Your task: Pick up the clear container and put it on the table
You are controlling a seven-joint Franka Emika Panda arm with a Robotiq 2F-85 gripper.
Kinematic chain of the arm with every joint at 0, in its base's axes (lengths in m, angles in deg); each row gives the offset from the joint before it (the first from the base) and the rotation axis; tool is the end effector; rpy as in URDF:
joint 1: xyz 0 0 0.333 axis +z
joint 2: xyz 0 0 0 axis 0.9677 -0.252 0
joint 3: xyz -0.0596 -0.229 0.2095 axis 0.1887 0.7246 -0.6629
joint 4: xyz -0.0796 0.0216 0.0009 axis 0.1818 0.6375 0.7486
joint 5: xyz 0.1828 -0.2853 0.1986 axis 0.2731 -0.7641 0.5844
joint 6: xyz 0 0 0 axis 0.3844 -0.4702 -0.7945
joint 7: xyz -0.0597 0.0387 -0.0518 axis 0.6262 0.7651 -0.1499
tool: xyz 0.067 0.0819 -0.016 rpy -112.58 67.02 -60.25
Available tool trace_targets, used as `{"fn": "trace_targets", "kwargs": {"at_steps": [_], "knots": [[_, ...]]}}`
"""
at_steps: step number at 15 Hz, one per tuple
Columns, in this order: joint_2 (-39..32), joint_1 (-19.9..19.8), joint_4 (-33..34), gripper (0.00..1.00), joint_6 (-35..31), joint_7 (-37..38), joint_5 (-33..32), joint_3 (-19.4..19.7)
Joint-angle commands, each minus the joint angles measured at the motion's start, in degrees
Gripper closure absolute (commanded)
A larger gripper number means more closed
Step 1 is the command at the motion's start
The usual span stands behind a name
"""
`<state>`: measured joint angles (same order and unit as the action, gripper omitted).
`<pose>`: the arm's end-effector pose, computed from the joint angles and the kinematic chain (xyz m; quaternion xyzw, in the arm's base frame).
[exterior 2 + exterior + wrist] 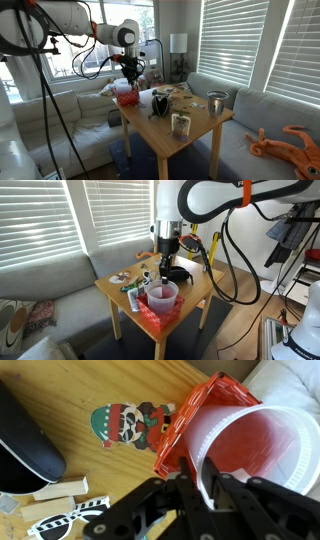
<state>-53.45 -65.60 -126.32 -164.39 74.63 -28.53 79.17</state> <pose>0.5541 0.2045 0.5220 -0.9854 -0.1603 0.0060 0.0573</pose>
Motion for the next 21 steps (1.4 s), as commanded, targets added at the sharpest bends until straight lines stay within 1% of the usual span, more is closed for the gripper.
{"fn": "trace_targets", "kwargs": {"at_steps": [1,3,4,6,9,11,12,13,16,17,18,20,21], "knots": [[-1.36,0.01,3.22,1.0,2.26,-0.05,1.53,-0.01],[-0.34,-0.03,3.23,1.0,1.71,-0.07,1.78,0.01],[1.58,-0.21,2.83,0.99,1.16,-0.5,1.86,0.13],[5.33,-0.99,1.53,0.99,-0.88,-2.32,4.18,0.57],[13.78,-2.94,-2.34,0.99,-3.54,-6.73,12.02,2.83],[19.08,-3.9,-4.8,0.99,-4.27,-9.63,17.4,5.43],[21.32,-4.45,-6.41,0.99,-5.99,-8.84,18.38,6.64],[23.98,-5.75,-7.65,0.99,-5.39,-4.38,14.5,7.24],[29.53,-9.24,-12.69,0.99,-6.73,-1.61,10.44,9.94],[30.22,-10.38,-14.26,0.99,-7.7,0.01,8.4,9.9],[26.6,-8.49,-8.86,0.96,-4.69,-3.02,10.72,10.45],[28.67,-9.74,-11.9,0.96,-5.79,-2.25,9.23,11.22],[28.94,-9.79,-12.5,0.99,-6.09,-1.98,9.06,11.22]]}}
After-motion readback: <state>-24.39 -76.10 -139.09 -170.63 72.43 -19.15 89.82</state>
